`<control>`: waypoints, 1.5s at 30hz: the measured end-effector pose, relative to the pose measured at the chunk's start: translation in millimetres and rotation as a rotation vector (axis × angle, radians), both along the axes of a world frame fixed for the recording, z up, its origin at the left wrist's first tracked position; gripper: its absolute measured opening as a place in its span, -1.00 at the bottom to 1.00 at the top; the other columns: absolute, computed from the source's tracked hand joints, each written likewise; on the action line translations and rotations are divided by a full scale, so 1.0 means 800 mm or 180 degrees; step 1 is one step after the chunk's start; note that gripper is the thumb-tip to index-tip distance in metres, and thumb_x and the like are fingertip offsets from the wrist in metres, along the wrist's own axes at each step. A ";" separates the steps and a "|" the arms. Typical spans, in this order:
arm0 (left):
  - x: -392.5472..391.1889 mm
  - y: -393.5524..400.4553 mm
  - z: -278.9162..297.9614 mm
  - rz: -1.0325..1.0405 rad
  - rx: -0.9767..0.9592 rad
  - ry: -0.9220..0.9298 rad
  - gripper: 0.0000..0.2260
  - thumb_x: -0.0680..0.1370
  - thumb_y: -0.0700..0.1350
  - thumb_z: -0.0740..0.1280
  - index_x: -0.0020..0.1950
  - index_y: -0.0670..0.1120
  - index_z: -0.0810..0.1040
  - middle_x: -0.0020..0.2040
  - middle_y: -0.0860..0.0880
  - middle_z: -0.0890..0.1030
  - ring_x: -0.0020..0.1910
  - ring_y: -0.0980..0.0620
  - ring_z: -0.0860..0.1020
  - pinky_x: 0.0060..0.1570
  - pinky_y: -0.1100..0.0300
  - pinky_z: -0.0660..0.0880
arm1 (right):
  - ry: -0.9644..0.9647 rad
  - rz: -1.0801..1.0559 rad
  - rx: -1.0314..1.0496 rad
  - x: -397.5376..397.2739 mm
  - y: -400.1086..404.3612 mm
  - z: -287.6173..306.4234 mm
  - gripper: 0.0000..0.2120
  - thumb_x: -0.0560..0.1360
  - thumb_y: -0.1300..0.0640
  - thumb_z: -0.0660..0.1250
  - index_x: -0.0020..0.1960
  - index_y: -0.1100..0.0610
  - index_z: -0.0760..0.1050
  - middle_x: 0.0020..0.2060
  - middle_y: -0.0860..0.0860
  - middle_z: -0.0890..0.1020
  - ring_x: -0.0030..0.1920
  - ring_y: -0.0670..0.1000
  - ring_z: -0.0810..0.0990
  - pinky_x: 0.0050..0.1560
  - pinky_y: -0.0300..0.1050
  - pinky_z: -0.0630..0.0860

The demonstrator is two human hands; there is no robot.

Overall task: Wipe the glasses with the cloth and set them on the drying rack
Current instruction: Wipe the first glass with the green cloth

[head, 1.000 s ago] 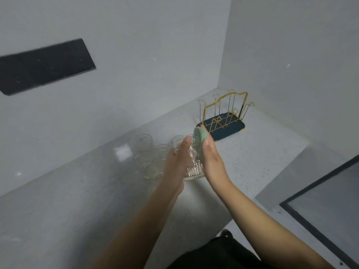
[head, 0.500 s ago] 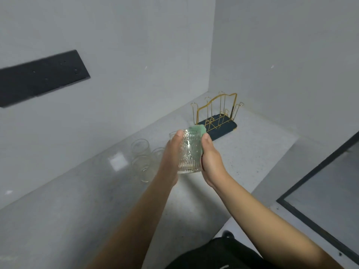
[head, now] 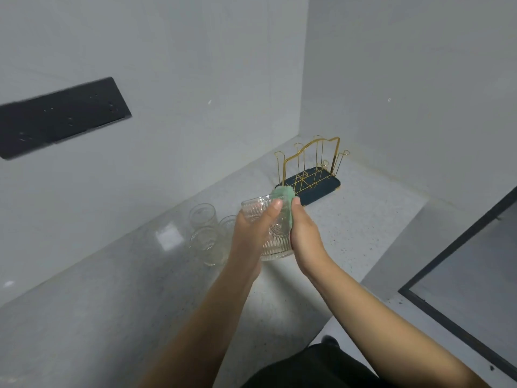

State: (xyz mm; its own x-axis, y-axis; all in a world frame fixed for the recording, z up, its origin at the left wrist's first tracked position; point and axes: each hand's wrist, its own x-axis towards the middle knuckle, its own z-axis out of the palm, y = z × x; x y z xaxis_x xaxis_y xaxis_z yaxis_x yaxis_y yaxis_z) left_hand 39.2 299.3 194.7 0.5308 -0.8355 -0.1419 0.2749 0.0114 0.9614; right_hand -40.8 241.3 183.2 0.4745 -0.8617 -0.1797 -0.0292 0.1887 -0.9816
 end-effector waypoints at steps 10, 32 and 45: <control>-0.012 -0.018 0.007 0.0248 0.0200 -0.0512 -0.52 0.43 0.24 0.30 0.08 -0.12 0.64 -0.05 -0.11 0.71 -0.06 -0.07 0.69 -0.03 0.00 0.61 | -0.0084 -0.0186 0.0115 -0.014 -0.009 0.012 -0.58 0.63 -0.12 -0.09 0.23 0.01 0.45 -0.02 -0.02 0.60 0.02 -0.02 0.57 0.01 -0.14 0.50; -0.067 -0.068 0.034 -0.0438 0.0090 0.0163 -0.47 0.62 -0.05 0.26 0.39 -0.46 0.33 0.31 -0.15 0.52 0.11 0.09 0.50 0.05 0.36 0.43 | 0.0584 0.0176 -0.0775 -0.049 -0.102 -0.118 -0.45 0.43 -0.50 -0.15 0.29 -0.37 0.31 0.13 -0.52 0.38 0.43 0.00 0.31 0.47 -0.04 -0.09; -0.025 -0.069 0.004 -0.0055 -0.0266 -0.0192 -0.72 0.54 -0.05 0.37 0.21 -0.14 0.63 0.12 -0.20 0.67 0.15 -0.15 0.64 0.13 -0.05 0.56 | 0.0057 -0.0006 -0.0690 -0.020 -0.065 0.005 -0.58 0.62 -0.12 -0.08 0.40 -0.06 0.31 0.23 0.00 0.53 0.22 -0.01 0.49 0.24 -0.07 0.41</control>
State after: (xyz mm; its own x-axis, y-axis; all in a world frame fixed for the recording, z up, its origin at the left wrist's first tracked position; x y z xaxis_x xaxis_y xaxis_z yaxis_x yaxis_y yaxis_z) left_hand 19.2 244.4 198.3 0.5216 -0.8523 -0.0396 0.2175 0.0879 0.9721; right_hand -56.6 189.6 187.2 0.4713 -0.8820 0.0017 -0.0467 -0.0269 -0.9985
